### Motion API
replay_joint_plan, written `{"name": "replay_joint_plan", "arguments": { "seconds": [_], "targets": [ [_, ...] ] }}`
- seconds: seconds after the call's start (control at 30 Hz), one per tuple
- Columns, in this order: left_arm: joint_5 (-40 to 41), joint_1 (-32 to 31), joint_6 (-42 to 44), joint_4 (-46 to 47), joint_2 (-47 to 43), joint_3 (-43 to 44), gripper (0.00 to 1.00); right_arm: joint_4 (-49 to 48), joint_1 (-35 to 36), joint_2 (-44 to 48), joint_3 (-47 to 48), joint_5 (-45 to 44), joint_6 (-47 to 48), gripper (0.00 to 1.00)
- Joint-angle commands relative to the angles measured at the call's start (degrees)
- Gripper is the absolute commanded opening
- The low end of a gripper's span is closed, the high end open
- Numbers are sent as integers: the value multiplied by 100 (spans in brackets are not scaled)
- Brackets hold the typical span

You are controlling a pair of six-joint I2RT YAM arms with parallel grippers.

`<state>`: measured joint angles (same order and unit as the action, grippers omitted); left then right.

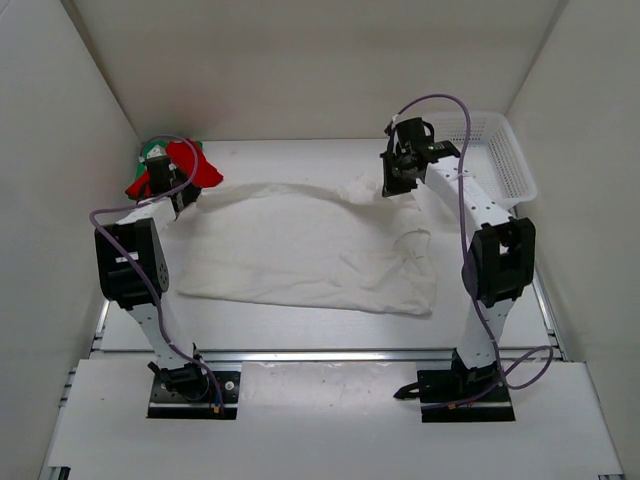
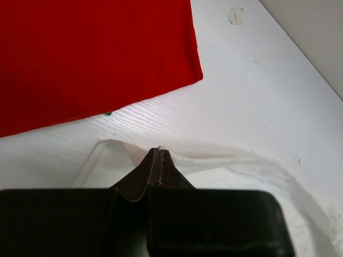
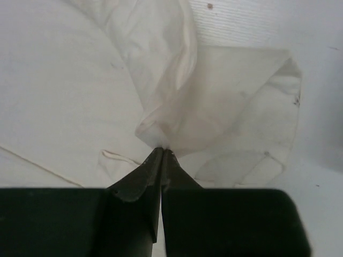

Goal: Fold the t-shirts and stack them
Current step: Fold the other side of the tshirt into a rectangle

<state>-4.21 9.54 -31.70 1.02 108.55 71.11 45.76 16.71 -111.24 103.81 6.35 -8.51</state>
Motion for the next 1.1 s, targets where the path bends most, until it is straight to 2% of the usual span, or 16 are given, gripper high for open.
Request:
{"name": "replay_joint_plan", "arguments": {
  "seconds": [0.0,0.07,0.2,0.5,0.83,1.07],
  "targets": [
    [-212,-13,-29,188,-607,-80,0,-1069,-255,454,-606,-107,25,0],
    [-195,-13,32,162,-694,-168,0,-1218,-361,682,-975,32,-44,0],
    [-168,144,-2,311,-1055,-729,0,-1973,-441,1446,-2311,261,-265,0],
    [-80,434,-46,479,-2012,-1837,0,-2791,-713,3255,-4411,165,-853,0],
    [-334,663,-151,276,-2339,-2189,0,-2862,-836,4513,-5555,60,-967,0],
    [-404,610,-230,153,-2584,-2496,0,-2529,-599,5427,-6056,-204,-941,0]
  ]
}}
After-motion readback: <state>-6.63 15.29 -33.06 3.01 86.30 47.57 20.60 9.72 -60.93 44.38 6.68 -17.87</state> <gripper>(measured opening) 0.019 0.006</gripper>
